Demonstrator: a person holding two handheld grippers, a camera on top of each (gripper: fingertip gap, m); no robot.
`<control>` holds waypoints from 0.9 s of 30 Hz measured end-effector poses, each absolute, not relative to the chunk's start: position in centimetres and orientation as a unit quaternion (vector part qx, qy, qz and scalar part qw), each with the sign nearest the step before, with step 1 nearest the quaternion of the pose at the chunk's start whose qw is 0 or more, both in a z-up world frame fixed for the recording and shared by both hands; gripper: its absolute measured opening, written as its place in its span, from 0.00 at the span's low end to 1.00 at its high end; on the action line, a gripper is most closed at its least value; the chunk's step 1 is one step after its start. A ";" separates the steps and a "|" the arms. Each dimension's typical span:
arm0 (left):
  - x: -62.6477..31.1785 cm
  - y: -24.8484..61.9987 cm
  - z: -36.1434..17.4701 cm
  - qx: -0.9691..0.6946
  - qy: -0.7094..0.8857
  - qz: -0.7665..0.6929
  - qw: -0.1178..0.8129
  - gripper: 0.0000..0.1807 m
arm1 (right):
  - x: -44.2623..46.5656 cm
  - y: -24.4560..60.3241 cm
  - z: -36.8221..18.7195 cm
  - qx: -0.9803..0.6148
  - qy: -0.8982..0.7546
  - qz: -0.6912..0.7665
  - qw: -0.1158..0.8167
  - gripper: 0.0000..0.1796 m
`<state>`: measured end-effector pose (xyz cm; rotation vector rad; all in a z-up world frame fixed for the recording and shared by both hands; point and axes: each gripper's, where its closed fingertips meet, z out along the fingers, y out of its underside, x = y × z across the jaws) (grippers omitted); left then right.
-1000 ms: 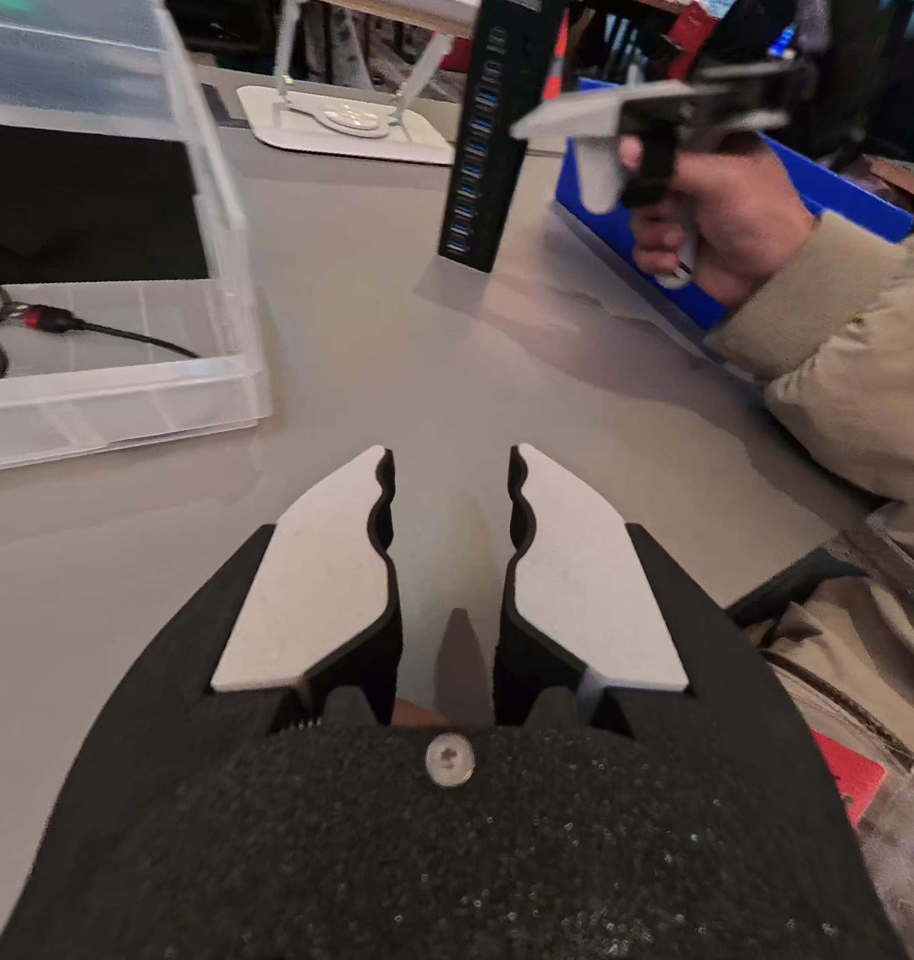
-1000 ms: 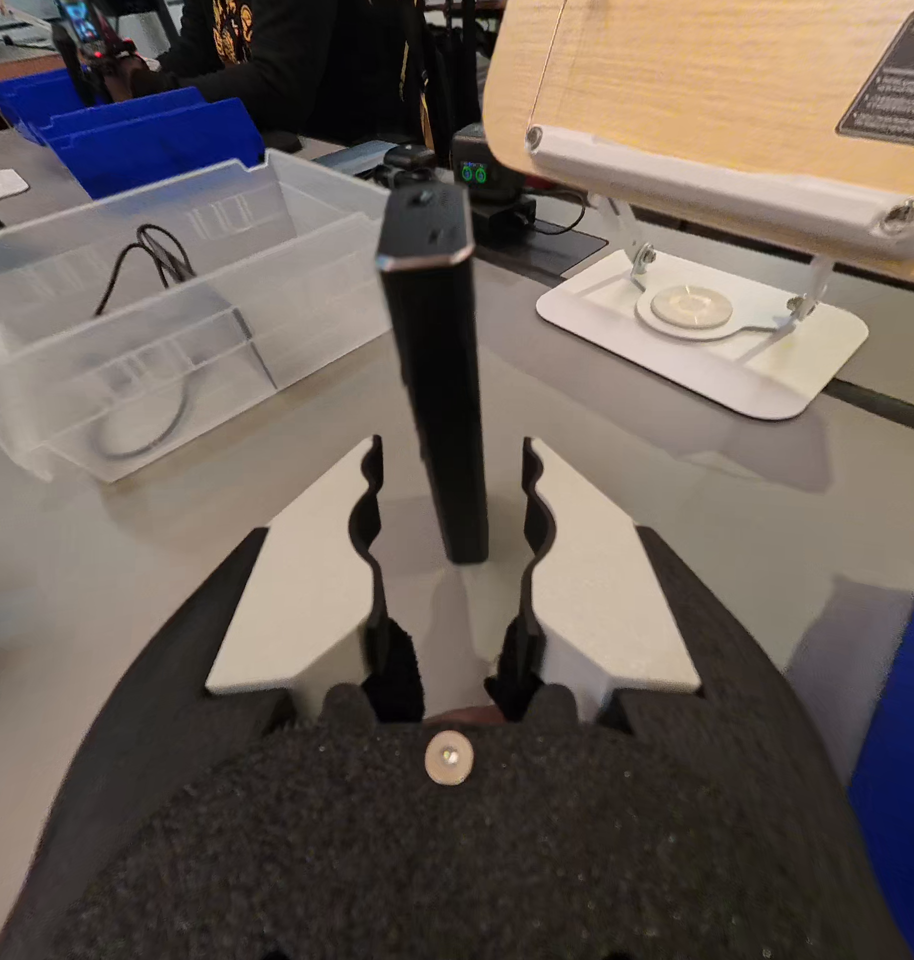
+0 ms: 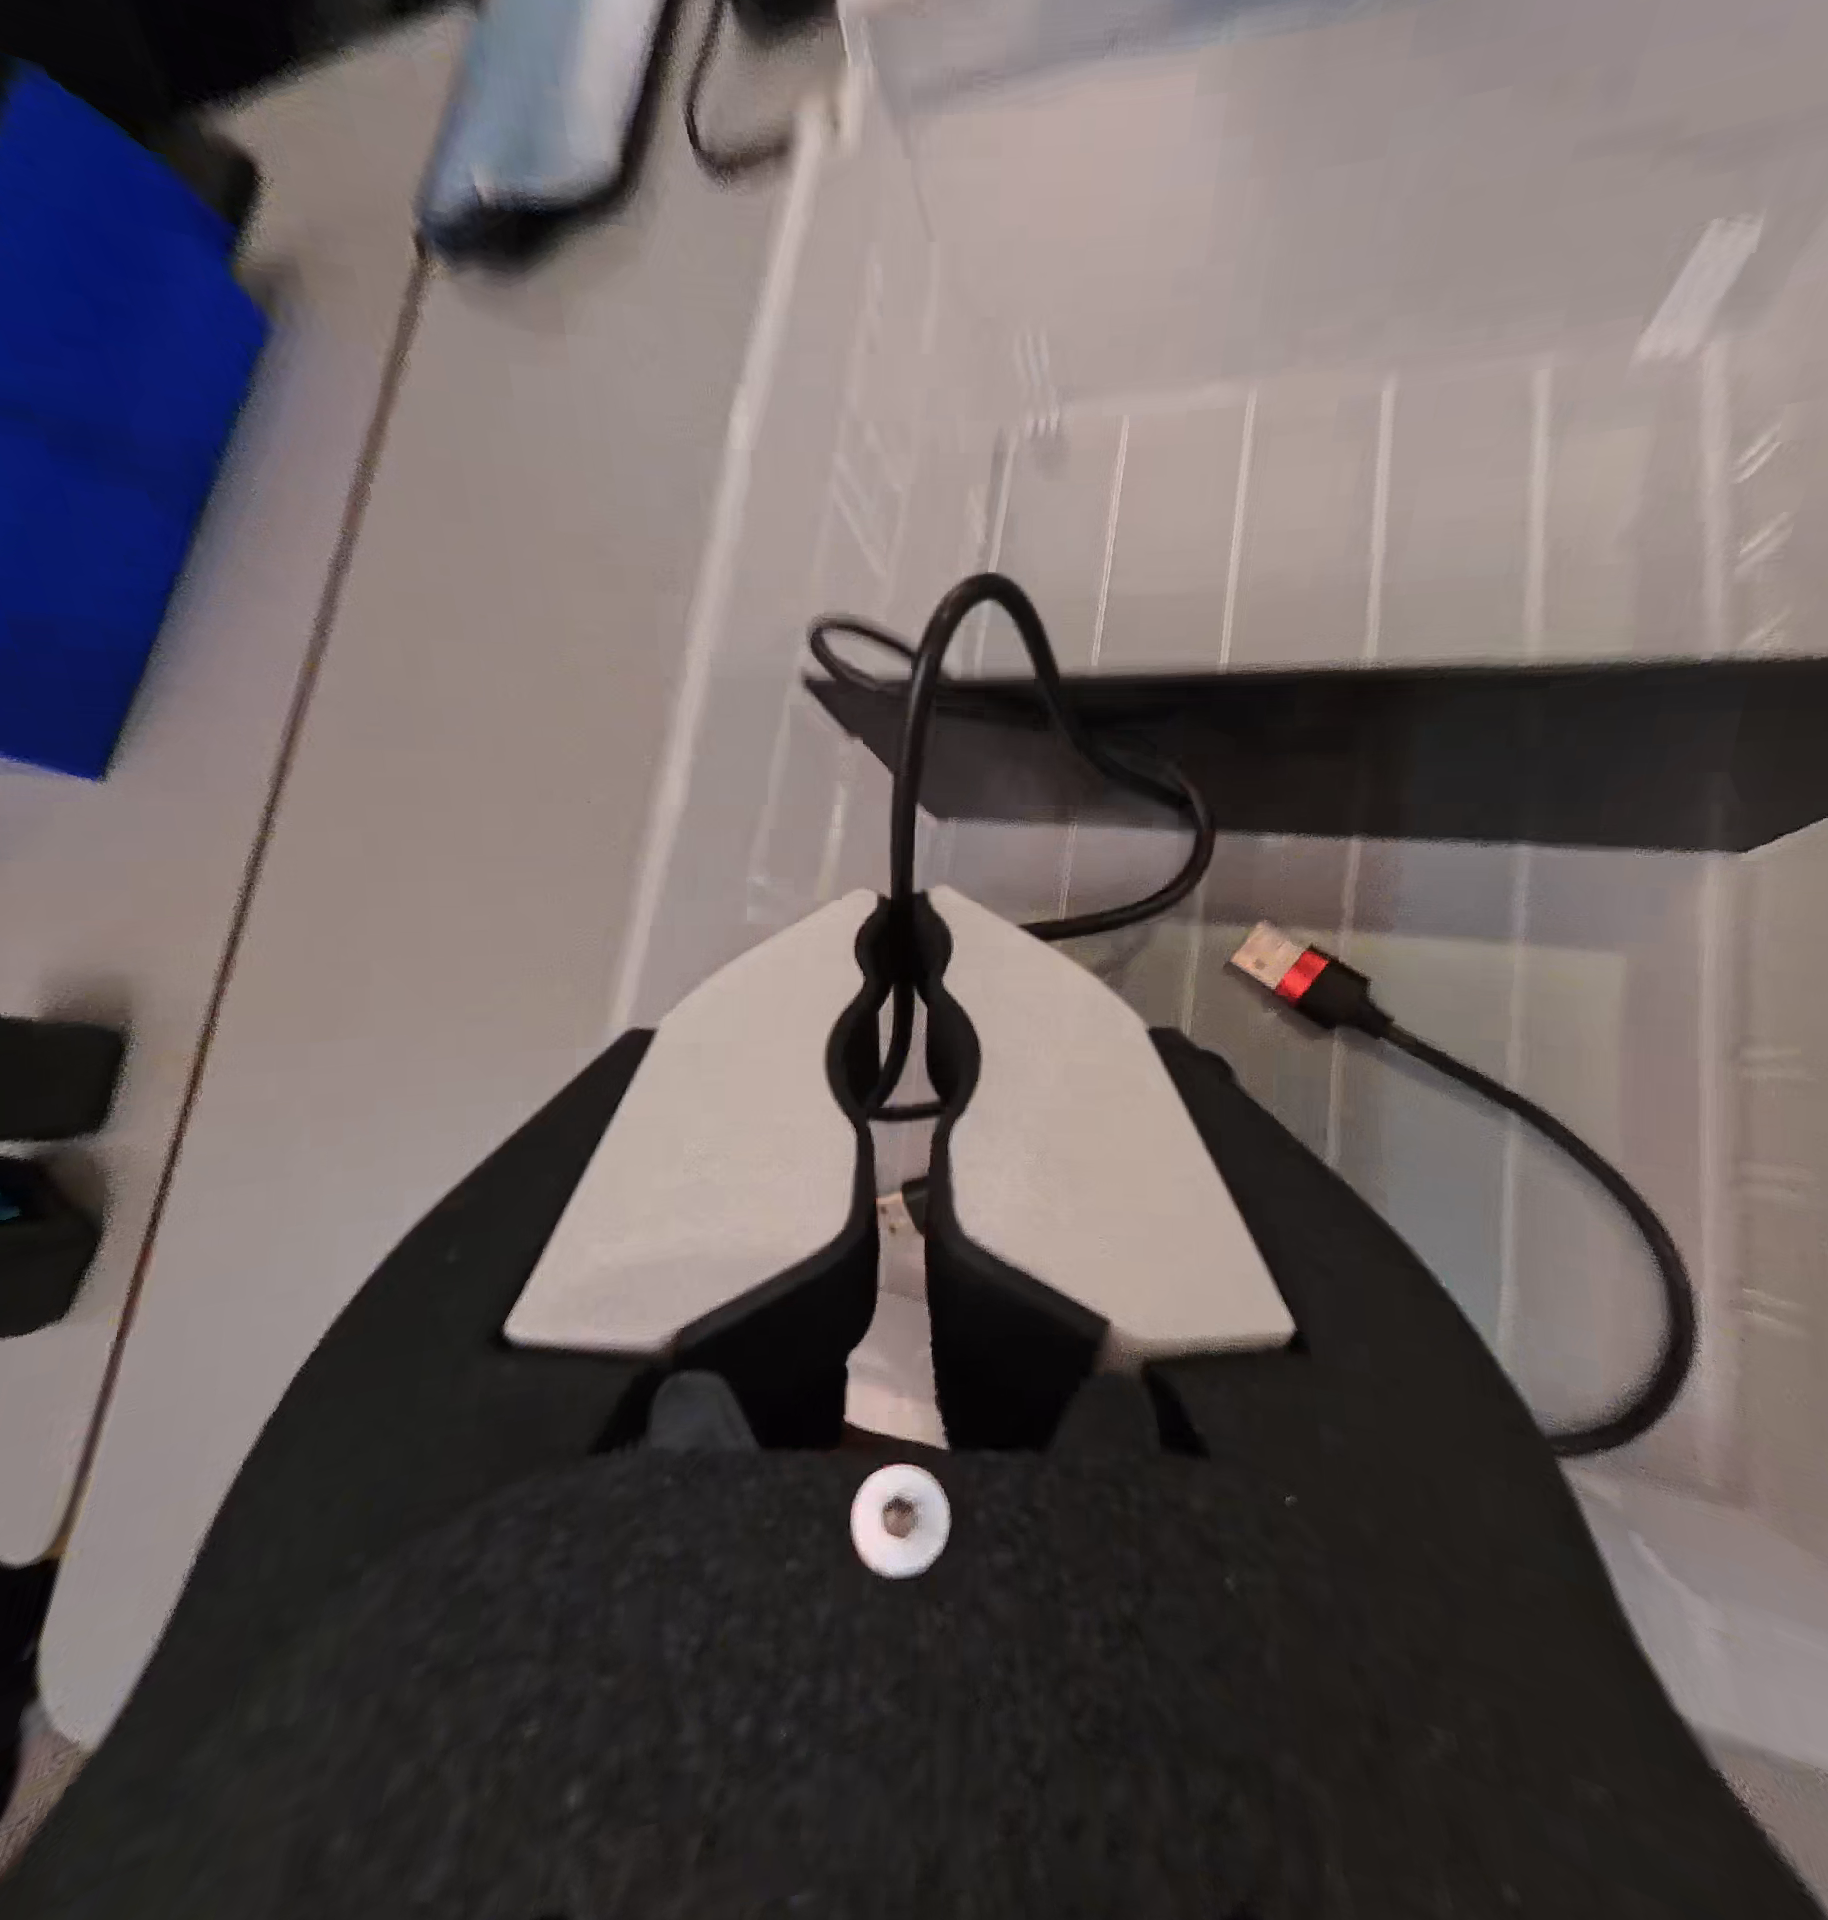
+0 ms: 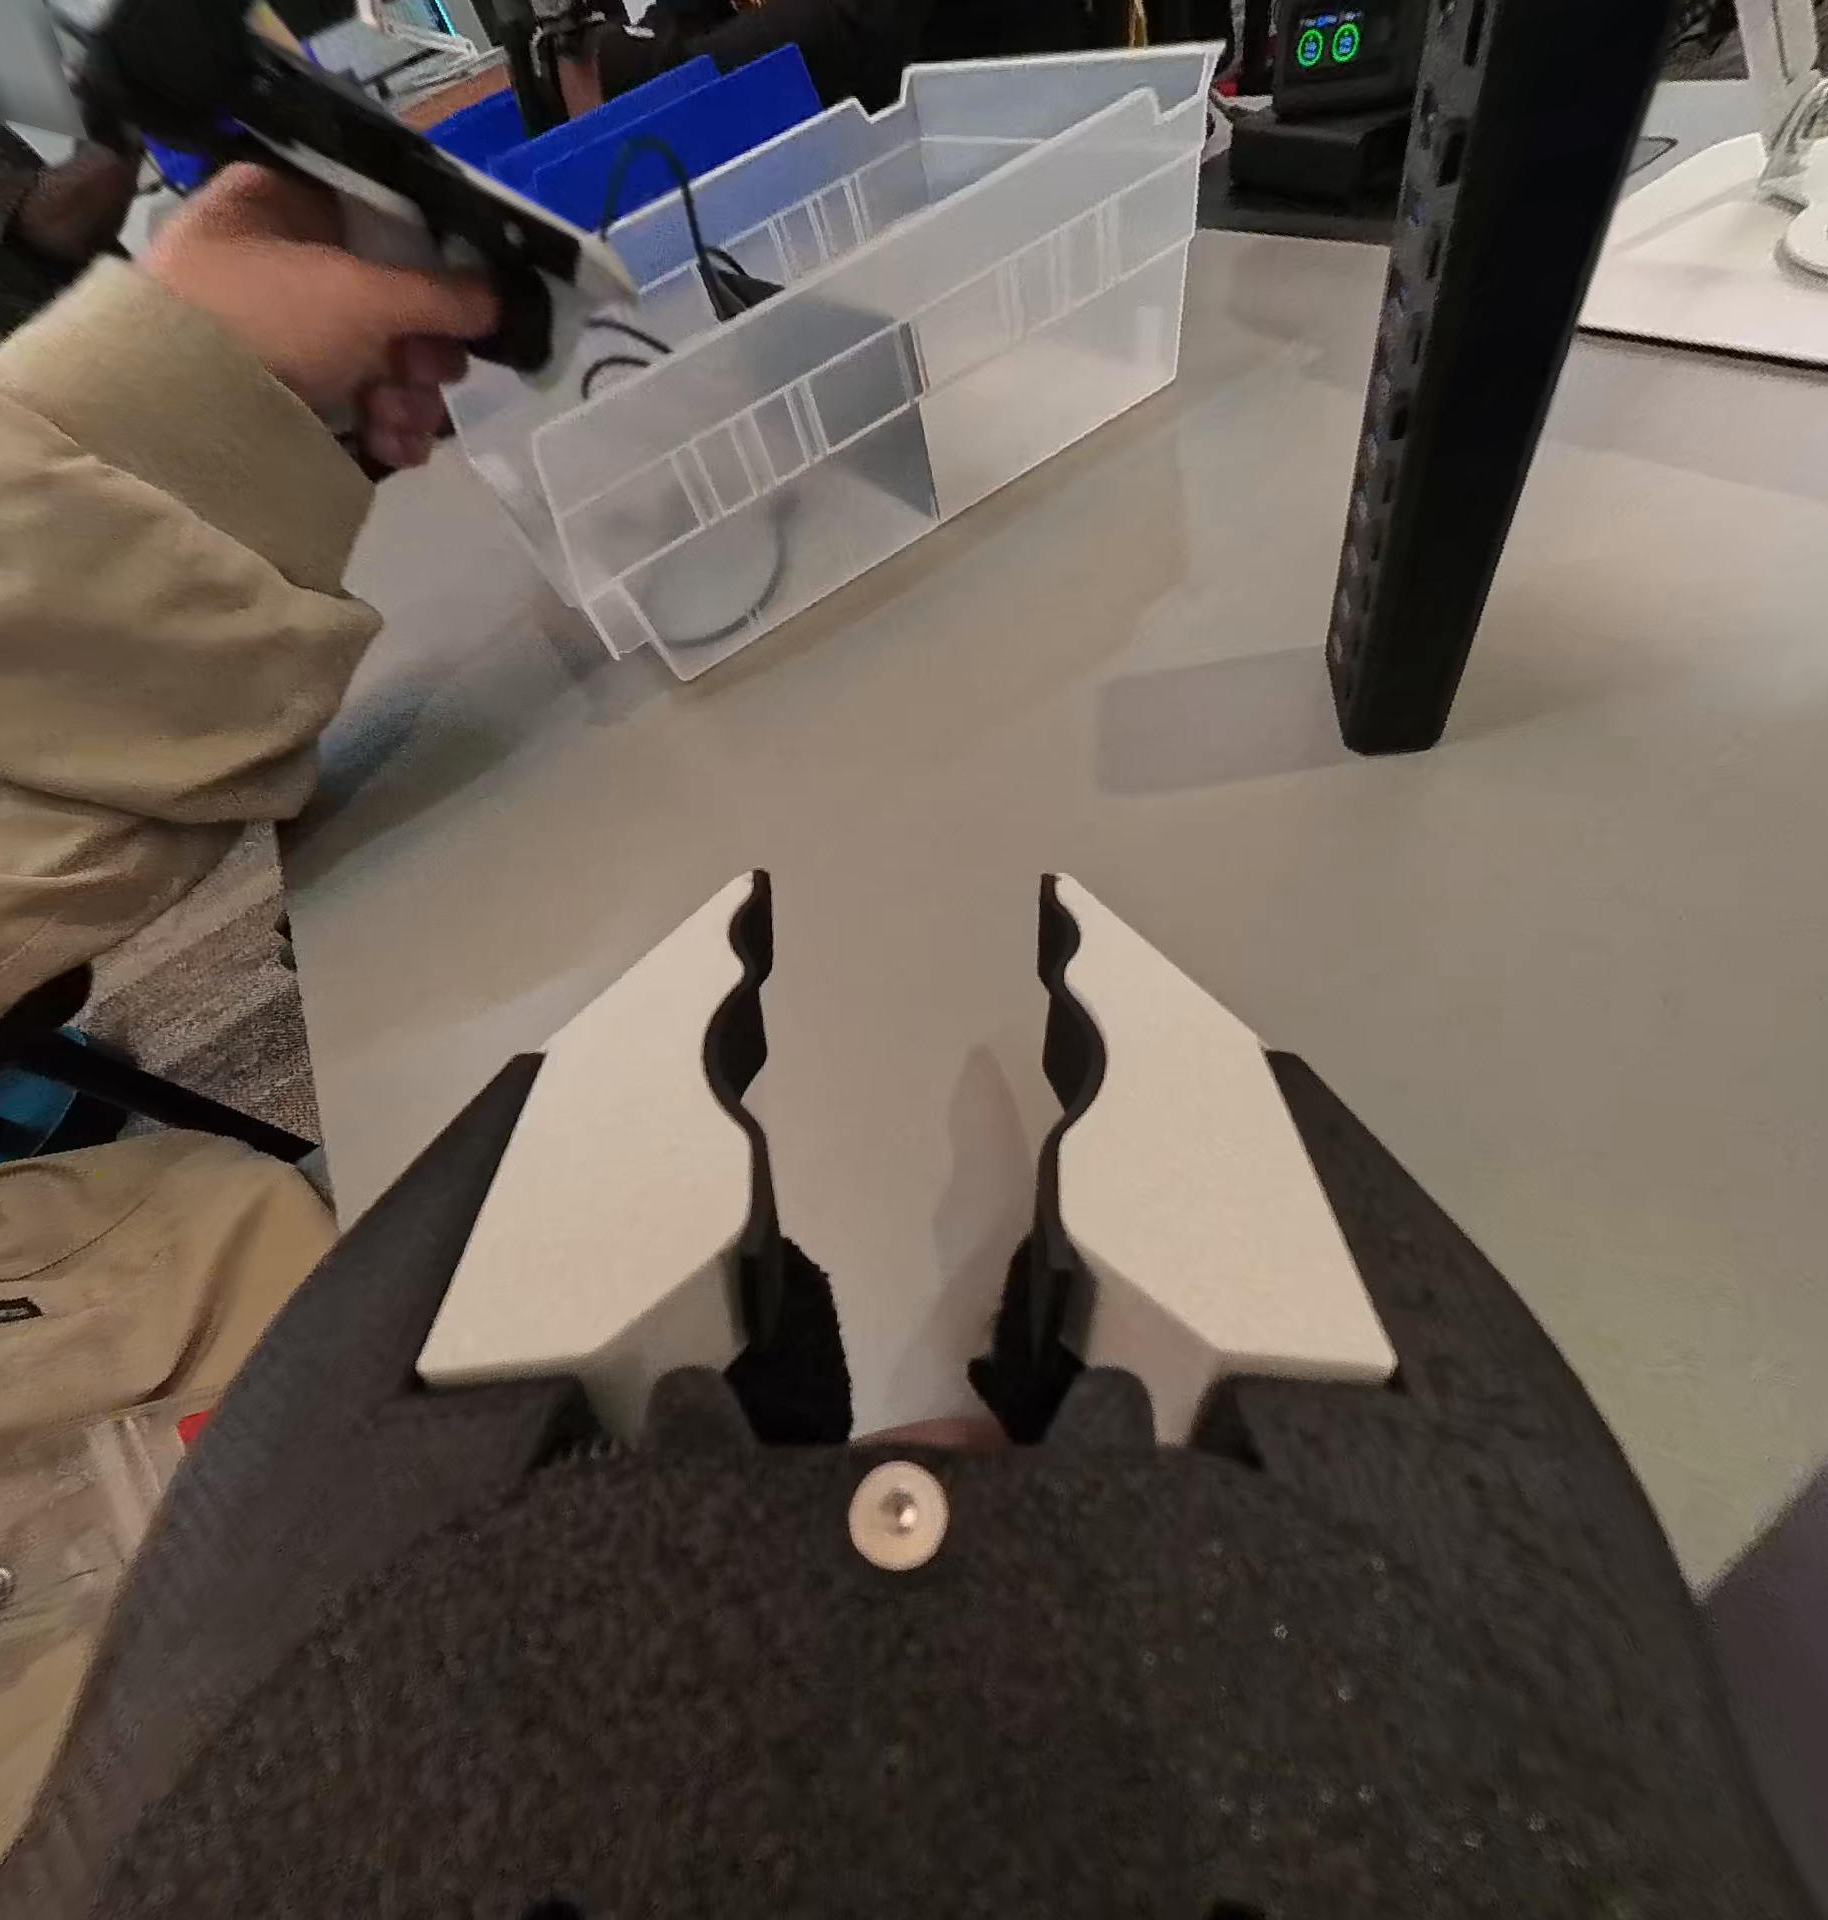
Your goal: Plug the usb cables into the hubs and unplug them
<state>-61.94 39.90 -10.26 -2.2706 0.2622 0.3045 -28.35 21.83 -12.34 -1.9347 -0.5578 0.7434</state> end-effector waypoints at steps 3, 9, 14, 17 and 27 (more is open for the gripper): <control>-60.6 38.7 -4.9 -0.874 0.108 0.051 0.471 0.01 | -28.5 21.6 -12.2 -0.791 -0.225 0.314 0.474 0.28; -53.7 32.2 5.2 -0.788 0.145 -0.184 0.569 0.01 | -29.4 21.0 -11.5 -0.779 -0.232 0.330 0.480 0.28; -47.5 26.1 9.1 -0.734 0.192 -0.296 0.581 0.01 | -31.2 19.5 -9.7 -0.742 -0.254 0.380 0.491 0.28; -43.0 23.2 8.6 -0.725 0.194 -0.385 0.537 0.01 | -32.6 18.8 -8.3 -0.714 -0.272 0.375 0.525 0.34; -36.8 20.5 5.5 -0.746 0.220 -0.392 0.491 0.01 | -35.6 15.8 -7.7 -0.674 -0.348 0.328 0.563 0.04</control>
